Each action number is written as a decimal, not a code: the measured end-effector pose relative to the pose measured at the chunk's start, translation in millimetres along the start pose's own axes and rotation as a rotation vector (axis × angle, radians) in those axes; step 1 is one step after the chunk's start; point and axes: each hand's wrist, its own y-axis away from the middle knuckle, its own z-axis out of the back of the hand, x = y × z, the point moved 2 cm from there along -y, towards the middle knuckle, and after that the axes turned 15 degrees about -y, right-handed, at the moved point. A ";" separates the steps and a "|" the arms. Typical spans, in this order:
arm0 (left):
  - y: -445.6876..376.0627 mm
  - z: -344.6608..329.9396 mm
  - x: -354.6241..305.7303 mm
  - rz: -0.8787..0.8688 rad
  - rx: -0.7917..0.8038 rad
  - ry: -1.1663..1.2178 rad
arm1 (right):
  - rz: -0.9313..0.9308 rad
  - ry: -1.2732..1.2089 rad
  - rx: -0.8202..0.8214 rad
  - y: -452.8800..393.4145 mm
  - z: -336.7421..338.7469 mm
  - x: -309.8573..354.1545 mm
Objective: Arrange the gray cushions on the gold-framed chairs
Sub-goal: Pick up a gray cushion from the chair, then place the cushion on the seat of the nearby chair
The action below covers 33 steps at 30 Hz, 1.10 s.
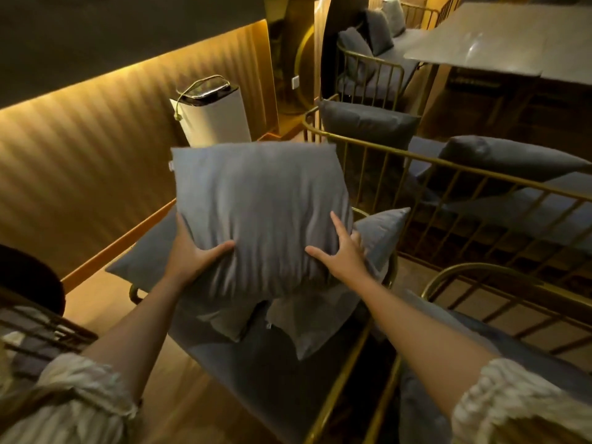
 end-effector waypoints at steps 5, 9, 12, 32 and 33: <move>-20.1 -67.4 45.1 -0.084 0.506 -0.595 | -0.152 0.319 0.198 -8.7 -40.2 -37.2; -7.6 -105.5 61.4 0.010 0.480 -0.606 | -0.169 0.473 0.246 -2.1 -53.0 -57.0; -2.5 -105.0 64.1 0.024 0.415 -0.591 | -0.163 0.454 0.258 -0.2 -51.0 -54.4; 262.4 -309.3 -102.0 -0.453 0.615 -0.079 | -0.854 -0.080 -0.464 349.2 126.3 -283.9; 272.7 -322.1 -108.2 -0.440 0.658 -0.085 | -0.872 -0.115 -0.499 359.4 130.5 -291.6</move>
